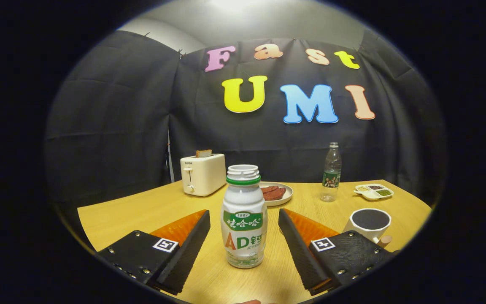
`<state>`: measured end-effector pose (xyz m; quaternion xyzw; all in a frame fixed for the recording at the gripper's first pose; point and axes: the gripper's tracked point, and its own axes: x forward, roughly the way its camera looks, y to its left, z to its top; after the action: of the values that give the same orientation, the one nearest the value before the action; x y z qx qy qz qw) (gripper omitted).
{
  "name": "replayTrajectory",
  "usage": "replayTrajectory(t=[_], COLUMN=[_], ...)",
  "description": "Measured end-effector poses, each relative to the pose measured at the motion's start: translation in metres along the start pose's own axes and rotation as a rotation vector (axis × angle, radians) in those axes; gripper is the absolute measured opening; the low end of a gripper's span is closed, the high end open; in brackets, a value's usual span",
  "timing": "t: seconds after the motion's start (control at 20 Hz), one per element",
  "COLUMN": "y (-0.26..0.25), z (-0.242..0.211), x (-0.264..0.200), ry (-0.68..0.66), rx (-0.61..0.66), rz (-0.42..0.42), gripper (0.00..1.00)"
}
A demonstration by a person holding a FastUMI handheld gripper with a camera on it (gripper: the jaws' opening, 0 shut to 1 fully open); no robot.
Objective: Take the bottle from table, then pour the juice into the cup, finally place the bottle on the coaster
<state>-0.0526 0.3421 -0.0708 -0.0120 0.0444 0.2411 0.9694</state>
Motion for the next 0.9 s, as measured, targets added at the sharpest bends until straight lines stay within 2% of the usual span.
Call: replayTrajectory(t=[0.3, 0.4, 0.45, 0.6, 0.75, 0.9], y=[0.005, 0.002, 0.001, -0.001, 0.000, -0.003], z=[-0.024, -0.025, -0.023, -0.024, -0.023, -0.019], x=[0.031, 0.032, 0.034, 0.032, 0.033, 0.030], ry=[0.052, 0.046, 0.045, 0.035, 0.033, 0.013], rx=[-0.005, -0.014, -0.008, 0.003, 0.042, 0.167], rz=[-0.012, -0.025, -0.031, -0.044, -0.030, -0.015], gripper=[0.99, 0.89, 0.77, 0.73, 0.65, 0.64])
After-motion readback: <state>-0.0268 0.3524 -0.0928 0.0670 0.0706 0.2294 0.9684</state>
